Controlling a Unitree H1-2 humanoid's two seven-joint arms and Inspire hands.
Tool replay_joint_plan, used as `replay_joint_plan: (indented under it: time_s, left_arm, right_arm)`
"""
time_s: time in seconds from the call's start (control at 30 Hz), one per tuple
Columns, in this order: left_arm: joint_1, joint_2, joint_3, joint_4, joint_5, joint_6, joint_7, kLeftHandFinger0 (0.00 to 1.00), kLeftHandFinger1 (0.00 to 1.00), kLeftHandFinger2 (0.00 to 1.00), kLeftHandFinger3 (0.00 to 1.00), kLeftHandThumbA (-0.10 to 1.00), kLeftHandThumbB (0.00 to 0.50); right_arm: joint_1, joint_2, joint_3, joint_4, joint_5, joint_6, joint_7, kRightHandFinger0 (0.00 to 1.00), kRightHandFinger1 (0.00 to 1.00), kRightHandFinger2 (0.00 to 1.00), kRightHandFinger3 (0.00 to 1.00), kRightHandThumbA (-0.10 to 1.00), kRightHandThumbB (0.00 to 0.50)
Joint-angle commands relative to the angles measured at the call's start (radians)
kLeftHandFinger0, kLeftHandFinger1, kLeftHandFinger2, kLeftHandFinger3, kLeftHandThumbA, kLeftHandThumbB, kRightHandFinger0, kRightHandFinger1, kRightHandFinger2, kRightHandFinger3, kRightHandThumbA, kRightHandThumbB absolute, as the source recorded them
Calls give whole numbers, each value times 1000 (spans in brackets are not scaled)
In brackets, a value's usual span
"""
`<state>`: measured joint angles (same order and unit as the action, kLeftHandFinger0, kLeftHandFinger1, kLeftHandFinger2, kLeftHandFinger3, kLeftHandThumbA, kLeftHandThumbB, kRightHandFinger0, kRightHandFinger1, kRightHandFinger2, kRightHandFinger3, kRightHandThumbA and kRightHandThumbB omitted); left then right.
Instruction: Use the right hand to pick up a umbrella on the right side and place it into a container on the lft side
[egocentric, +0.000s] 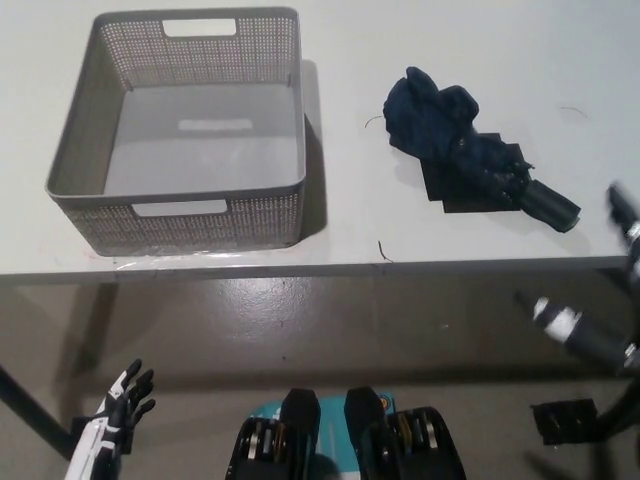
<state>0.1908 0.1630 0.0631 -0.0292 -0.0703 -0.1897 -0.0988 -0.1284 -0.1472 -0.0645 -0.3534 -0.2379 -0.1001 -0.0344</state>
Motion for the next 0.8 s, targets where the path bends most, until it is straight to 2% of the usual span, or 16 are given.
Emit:
replay_joint_plan:
  time_s: [0.0,0.07,0.13,0.23,0.27,0.37,0.4,0.5,0.63,0.67,0.77]
  left_arm:
    - [27,-1,-33,-50,-21,-50,-43,1000,1000,1000,1000,1000,50]
    - [30,-3,-41,-55,-38,-46,-52,1000,1000,1000,1000,1000,43]
    - [35,-8,-56,-54,-55,-52,-65,1000,1000,1000,1000,1000,34]
    - [47,-12,-75,-57,-31,-62,-60,1000,1000,1000,1000,1000,36]
    - [51,-12,-83,-61,-26,-61,-61,1000,1000,1000,1000,1000,32]
    - [58,-17,-100,-59,-24,-67,-67,1000,1000,1000,1000,1000,25]
    - [64,-21,-107,-61,-21,-69,-67,1000,1000,1000,1000,1000,30]
    - [70,-23,-118,-59,-18,-77,-66,1000,1000,1000,1000,1000,28]
    - [72,-22,-129,-60,-11,-79,-65,1000,1000,1000,1000,1000,25]
    - [72,-22,-129,-57,-15,-80,-67,1000,1000,1000,1000,1000,26]
    - [70,-21,-128,-53,-16,-83,-68,1000,1000,1000,1000,1000,25]
  right_arm:
    - [-269,-100,-39,-130,-181,277,68,1000,1000,1000,1000,1000,295]
    - [-337,-136,-21,-98,-221,320,97,1000,1000,1000,1000,1000,291]
    - [-452,-188,18,-6,-269,382,140,1000,1000,1000,1000,1000,316]
    - [-590,-224,76,160,-277,407,173,1000,1000,1000,1000,1000,357]
    - [-632,-231,99,223,-291,409,179,1000,1000,1000,1000,1000,348]
    - [-739,-232,158,404,-313,416,178,1000,1000,1000,1000,1000,353]
    - [-778,-229,180,480,-318,425,177,1000,1000,1000,1000,1000,380]
    - [-862,-218,233,652,-339,435,165,1000,1000,1000,1000,1000,406]
    - [-960,-197,289,887,-331,404,149,1000,1000,1000,1000,997,393]
    - [-989,-186,297,964,-318,382,143,1000,1000,1000,1000,970,397]
    - [-1060,-163,340,1129,-314,383,177,1000,1000,1000,1000,1000,420]
